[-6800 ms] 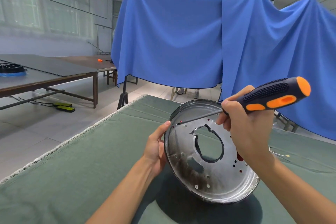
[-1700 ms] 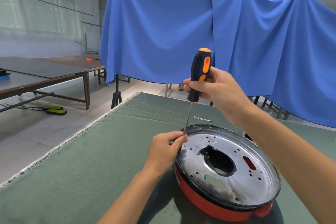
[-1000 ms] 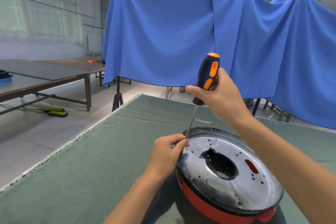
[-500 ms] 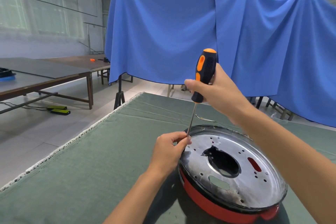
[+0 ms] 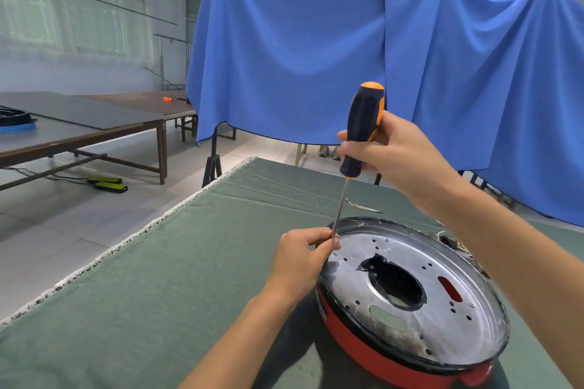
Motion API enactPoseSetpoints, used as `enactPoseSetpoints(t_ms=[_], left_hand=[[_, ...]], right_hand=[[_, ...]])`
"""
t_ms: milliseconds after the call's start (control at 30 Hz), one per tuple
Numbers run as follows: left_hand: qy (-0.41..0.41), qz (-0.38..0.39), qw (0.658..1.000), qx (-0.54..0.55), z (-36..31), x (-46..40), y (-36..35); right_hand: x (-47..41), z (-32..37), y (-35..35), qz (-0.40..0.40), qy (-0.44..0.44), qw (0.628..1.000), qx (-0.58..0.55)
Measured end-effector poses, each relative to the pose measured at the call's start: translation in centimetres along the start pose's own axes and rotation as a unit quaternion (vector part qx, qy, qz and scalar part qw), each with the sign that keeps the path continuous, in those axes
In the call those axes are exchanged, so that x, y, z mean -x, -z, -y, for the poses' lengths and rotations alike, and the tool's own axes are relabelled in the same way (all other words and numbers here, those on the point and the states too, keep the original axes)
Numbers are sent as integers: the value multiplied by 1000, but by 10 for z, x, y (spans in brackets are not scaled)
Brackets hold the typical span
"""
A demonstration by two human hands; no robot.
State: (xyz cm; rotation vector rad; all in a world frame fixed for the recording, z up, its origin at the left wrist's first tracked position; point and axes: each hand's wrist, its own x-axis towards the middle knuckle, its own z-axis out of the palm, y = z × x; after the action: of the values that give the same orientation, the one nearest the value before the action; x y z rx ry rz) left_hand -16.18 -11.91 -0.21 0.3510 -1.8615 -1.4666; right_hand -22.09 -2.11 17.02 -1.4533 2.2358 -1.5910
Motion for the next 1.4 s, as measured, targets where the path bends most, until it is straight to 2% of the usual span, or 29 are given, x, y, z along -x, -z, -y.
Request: enactPoseSetpoints(t_ms=[67, 200, 267, 333, 433, 500, 567, 667, 733, 867, 933, 1000, 1067, 1167, 1233, 1400], left_hand=[[-1, 1, 1000, -6, 2, -1, 0], [-13, -6, 1000, -18, 1, -1, -2], [-6, -8, 1000, -8, 1, 0, -2], [4, -9, 1000, 7, 1, 1, -2], [15, -9, 1000, 19, 1, 0, -2], [20, -8, 1000, 16, 1, -1, -2], [12, -6, 1000, 2, 2, -2, -2], [1, -10, 1000, -15, 2, -1, -1], [9, -12, 1000, -3, 1, 0, -2], [32, -9, 999, 32, 1, 0, -2], [27, -9, 1000, 14, 3, -2, -1], [21, -5, 1000, -3, 4, -3, -2], [23, -5, 1000, 2, 3, -2, -3], [14, -12, 1000, -13, 2, -1, -3], [6, -15, 1000, -24, 2, 0, -2], [16, -10, 1000, -11, 2, -2, -1]], right_hand=[[-1, -2, 4, -10, 6, 1000, 4], [-5, -6, -5, -139, -9, 973, 182], [-3, -6, -12, -166, 3, 968, 189], [-1, -7, -15, -143, 17, 979, 146], [0, -6, -7, -20, 9, 1000, 10], [0, -6, 0, 20, 3, 999, -27], [-3, -10, 1, -14, 4, 1000, 21], [-5, -14, -7, -115, -12, 985, 125], [-4, -14, -10, -145, 1, 980, 136], [-1, -10, -11, -34, 5, 999, 11], [0, -10, -7, -13, 11, 1000, -18], [-3, -14, -5, -57, 8, 996, 61], [-3, -17, -9, -135, -10, 977, 165], [0, -17, -21, -184, -13, 968, 170], [2, -18, -25, -172, 0, 977, 126], [4, -18, -13, -36, 10, 999, 28]])
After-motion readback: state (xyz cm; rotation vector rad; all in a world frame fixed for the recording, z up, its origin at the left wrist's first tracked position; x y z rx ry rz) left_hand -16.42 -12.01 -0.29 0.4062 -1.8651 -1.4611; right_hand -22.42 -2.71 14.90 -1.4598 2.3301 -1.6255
